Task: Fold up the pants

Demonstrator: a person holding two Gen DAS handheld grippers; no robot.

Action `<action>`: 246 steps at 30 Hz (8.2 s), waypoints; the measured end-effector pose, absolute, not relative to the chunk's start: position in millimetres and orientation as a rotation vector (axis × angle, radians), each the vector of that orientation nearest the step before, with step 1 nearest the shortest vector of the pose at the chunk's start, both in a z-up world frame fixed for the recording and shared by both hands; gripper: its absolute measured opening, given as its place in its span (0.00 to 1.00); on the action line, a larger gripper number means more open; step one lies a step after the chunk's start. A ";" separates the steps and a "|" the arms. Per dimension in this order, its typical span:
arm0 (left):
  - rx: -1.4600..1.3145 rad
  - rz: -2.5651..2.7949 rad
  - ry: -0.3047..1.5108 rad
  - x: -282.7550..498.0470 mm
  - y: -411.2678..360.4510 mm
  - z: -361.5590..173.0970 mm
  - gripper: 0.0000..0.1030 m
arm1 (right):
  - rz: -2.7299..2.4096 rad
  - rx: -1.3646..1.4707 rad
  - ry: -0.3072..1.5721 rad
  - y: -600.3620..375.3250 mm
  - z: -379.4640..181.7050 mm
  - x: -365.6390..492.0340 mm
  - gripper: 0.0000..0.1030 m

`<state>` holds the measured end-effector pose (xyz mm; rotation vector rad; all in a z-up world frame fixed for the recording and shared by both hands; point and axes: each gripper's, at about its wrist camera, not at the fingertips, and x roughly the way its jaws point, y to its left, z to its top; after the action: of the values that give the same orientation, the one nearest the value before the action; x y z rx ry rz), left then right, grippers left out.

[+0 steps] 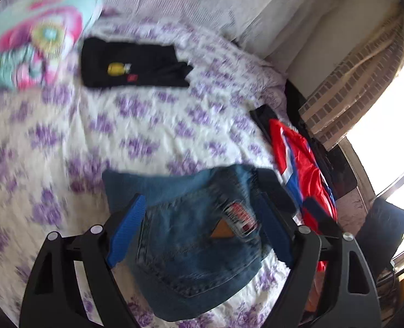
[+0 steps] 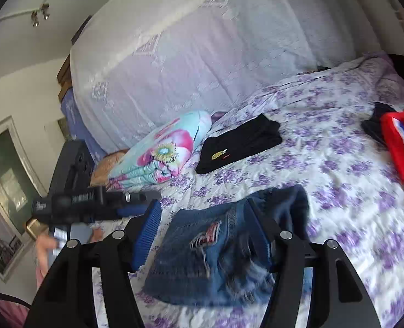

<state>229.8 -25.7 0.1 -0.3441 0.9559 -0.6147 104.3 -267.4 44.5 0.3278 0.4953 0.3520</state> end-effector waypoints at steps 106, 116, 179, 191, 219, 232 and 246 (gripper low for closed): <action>0.058 -0.493 0.778 243.4 -8.1 7.6 0.94 | 0.618 0.209 0.758 -240.9 17.8 64.7 0.62; 0.104 -0.803 0.947 331.7 -26.2 -36.7 0.68 | 0.475 0.196 0.834 -147.3 -38.3 35.9 0.43; 0.090 -0.822 0.755 199.5 -61.0 -13.6 0.94 | 0.190 0.300 0.499 -282.1 25.8 104.9 0.61; 0.015 -0.724 0.846 180.8 -52.5 -45.5 0.96 | 0.258 0.707 0.640 -378.0 -20.0 101.3 0.73; -0.281 -0.422 0.972 169.0 5.5 -82.8 0.96 | 0.273 0.721 0.800 -360.9 -52.5 109.0 0.84; -0.221 -0.388 0.989 159.4 6.9 -73.0 0.96 | 0.264 0.674 0.811 -349.8 -53.2 109.5 0.88; -0.487 -0.516 1.145 165.7 1.8 -88.7 0.96 | 0.294 0.648 0.780 -347.9 -56.7 105.2 0.90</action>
<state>165.7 1.8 -88.7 -0.4868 1.1453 -0.5156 105.2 -347.9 -56.7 0.6476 0.7797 0.2942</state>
